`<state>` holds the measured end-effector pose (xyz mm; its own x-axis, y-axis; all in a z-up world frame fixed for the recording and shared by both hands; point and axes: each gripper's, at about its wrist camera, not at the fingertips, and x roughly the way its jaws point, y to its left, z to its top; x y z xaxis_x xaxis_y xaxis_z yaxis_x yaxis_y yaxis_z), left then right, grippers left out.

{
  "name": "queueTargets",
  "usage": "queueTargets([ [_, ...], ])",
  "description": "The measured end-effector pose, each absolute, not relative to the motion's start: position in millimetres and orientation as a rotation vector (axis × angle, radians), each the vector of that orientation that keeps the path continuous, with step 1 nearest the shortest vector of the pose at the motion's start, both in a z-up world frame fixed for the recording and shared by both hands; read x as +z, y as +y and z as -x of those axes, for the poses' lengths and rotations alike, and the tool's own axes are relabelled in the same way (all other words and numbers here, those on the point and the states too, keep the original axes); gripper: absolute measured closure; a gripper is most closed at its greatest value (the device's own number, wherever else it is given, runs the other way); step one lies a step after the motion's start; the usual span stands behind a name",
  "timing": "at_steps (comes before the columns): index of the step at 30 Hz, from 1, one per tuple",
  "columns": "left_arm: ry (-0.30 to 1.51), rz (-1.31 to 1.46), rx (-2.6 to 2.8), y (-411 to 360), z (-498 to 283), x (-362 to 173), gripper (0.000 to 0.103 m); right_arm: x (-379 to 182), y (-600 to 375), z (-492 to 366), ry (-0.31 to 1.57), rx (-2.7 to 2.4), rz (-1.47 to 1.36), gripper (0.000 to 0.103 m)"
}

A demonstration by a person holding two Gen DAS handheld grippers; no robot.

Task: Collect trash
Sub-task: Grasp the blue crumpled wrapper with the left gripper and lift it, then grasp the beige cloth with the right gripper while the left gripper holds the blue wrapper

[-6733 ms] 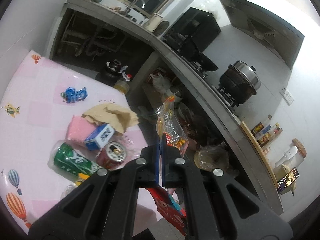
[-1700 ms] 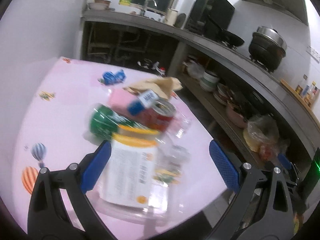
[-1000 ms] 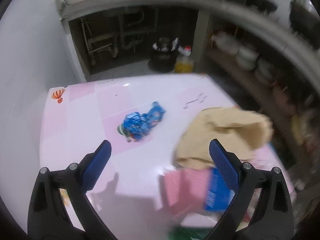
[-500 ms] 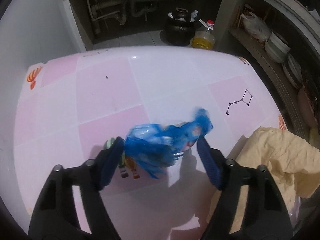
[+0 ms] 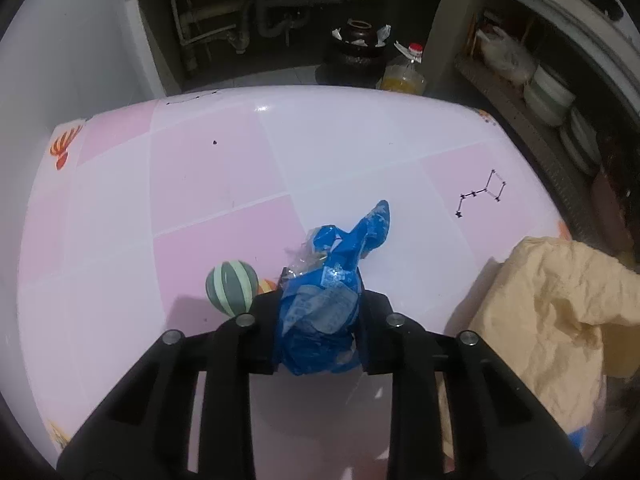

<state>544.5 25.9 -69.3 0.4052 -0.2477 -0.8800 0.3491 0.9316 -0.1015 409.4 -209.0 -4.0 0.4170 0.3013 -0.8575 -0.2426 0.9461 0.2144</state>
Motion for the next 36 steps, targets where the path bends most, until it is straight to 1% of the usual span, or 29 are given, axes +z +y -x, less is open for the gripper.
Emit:
queueTargets([
  [1,1.087,-0.095,-0.378,26.0,-543.5,-67.1,0.079,-4.0,-205.2,-408.8,1.093,0.339,-0.043,0.02],
  [2,1.083,-0.09,-0.381,26.4,-542.0,-65.1,0.079,-4.0,-201.6,-407.7,1.098,0.33,-0.021,0.027],
  [3,1.072,-0.084,-0.386,27.8,-538.6,-61.8,0.079,-4.1,-197.2,-406.5,1.104,0.314,0.014,0.031],
  [5,1.05,-0.074,-0.394,30.3,-532.6,-54.8,0.08,-3.6,-192.7,-404.5,1.109,0.284,0.06,0.05],
  [6,1.042,-0.069,-0.397,30.4,-530.6,-51.8,0.08,-2.9,-190.4,-403.1,1.11,0.266,0.082,0.055],
  [8,1.018,-0.05,-0.407,34.5,-522.1,-42.4,0.08,-1.6,-189.0,-401.0,1.108,0.24,0.099,0.074],
  [9,1.011,-0.045,-0.411,34.8,-519.8,-38.7,0.08,-0.6,-189.1,-399.8,1.106,0.233,0.098,0.079],
  [10,0.996,-0.049,-0.415,35.5,-515.8,-33.5,0.08,0.1,-188.7,-400.1,1.103,0.229,0.098,0.088],
  [11,0.98,-0.056,-0.415,35.6,-512.0,-28.9,0.081,2.1,-189.2,-399.5,1.097,0.222,0.093,0.095],
  [13,0.95,-0.066,-0.415,36.2,-505.7,-18.0,0.081,7.6,-190.7,-395.5,1.08,0.211,0.079,0.098],
  [18,0.897,-0.019,-0.421,47.9,-488.7,8.5,0.081,34.3,-189.7,-381.6,0.979,0.212,0.06,0.099],
  [24,0.832,0.029,-0.43,61.7,-461.8,45.3,0.081,90.5,-184.2,-347.4,0.826,0.208,0.07,0.099],
  [30,0.739,0.052,-0.486,65.9,-408.0,91.8,0.081,136.0,-194.8,-296.1,0.71,0.175,0.037,0.1],
  [36,0.698,0.024,-0.564,46.8,-353.2,116.4,0.081,158.9,-215.8,-247.7,0.642,0.139,0.0,0.1],
])
